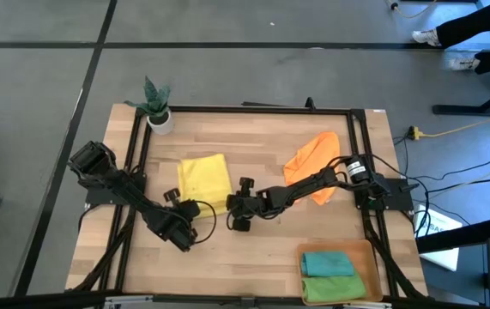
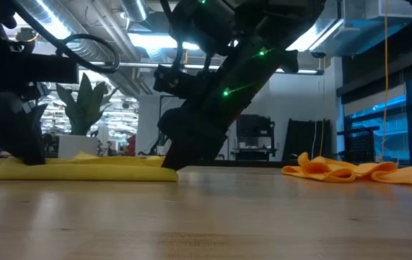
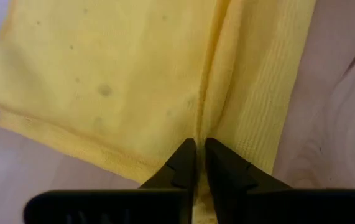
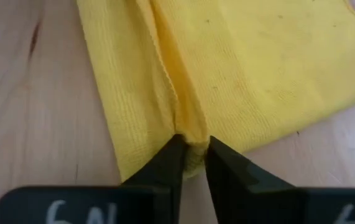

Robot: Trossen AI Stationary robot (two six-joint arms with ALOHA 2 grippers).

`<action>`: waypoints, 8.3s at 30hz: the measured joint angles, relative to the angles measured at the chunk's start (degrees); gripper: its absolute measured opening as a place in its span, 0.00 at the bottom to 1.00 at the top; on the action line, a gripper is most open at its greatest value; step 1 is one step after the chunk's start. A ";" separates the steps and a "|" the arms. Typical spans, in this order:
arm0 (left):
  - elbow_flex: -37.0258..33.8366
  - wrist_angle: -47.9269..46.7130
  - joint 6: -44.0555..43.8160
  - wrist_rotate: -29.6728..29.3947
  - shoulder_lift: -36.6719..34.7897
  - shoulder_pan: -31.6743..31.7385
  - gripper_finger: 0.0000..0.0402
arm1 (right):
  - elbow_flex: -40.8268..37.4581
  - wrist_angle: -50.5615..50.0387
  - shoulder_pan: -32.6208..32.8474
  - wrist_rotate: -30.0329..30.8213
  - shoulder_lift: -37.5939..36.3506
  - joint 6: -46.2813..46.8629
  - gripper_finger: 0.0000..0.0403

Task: Roll microfiber towels into tight, uniform cylinder then place into a basket
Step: Roll the yellow microfiber towel

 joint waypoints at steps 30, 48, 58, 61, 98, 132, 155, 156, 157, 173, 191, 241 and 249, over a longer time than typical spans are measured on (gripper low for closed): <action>3.35 2.43 8.09 -8.93 -0.03 -5.94 0.16 | 2.01 0.20 0.07 4.48 0.02 1.43 0.27; -4.44 10.29 7.21 -3.36 -0.15 -3.85 0.16 | 2.82 -1.88 5.32 7.81 -3.82 -15.67 0.27; -4.48 10.47 7.10 -3.23 -0.11 -3.85 0.16 | 2.78 2.52 7.87 8.80 1.38 -32.68 0.27; -4.50 10.60 7.06 -3.21 -0.11 -3.85 0.16 | 2.75 2.46 7.01 8.69 2.37 -32.91 0.27; 0.49 1.29 8.52 0.18 -0.72 -4.08 0.16 | 2.89 0.81 2.21 -1.74 3.40 -17.78 0.02; -0.24 0.03 4.62 4.50 -1.15 -10.67 0.19 | 2.73 -1.27 1.60 -6.69 1.40 -13.41 0.01; -0.20 -3.17 23.31 0.50 -1.20 -9.27 0.25 | 2.73 -1.22 1.57 -6.62 1.31 -13.20 0.01; -0.20 -3.41 22.97 0.48 -1.20 -9.16 0.25 | 2.73 -1.22 1.57 -6.62 1.31 -13.20 0.01; -0.20 -3.45 22.62 0.48 -1.20 -9.03 0.25 | 2.73 -1.22 1.57 -6.62 1.31 -13.20 0.01; 1.73 -5.49 23.44 -0.44 -1.20 -10.77 0.25 | 2.75 -1.22 1.55 -6.64 1.29 -12.06 0.01; -1.03 -2.68 20.63 -3.88 -1.25 -10.51 0.25 | 2.75 -1.11 1.49 -7.58 1.29 -12.10 0.01; 3.03 -1.00 7.44 11.86 -1.01 -9.58 0.00 | 5.39 -4.68 2.30 -20.86 1.05 -5.69 0.01; 6.65 -7.26 4.55 8.47 -1.03 -9.64 0.00 | 12.09 -13.76 3.37 -12.22 1.05 -0.01 0.01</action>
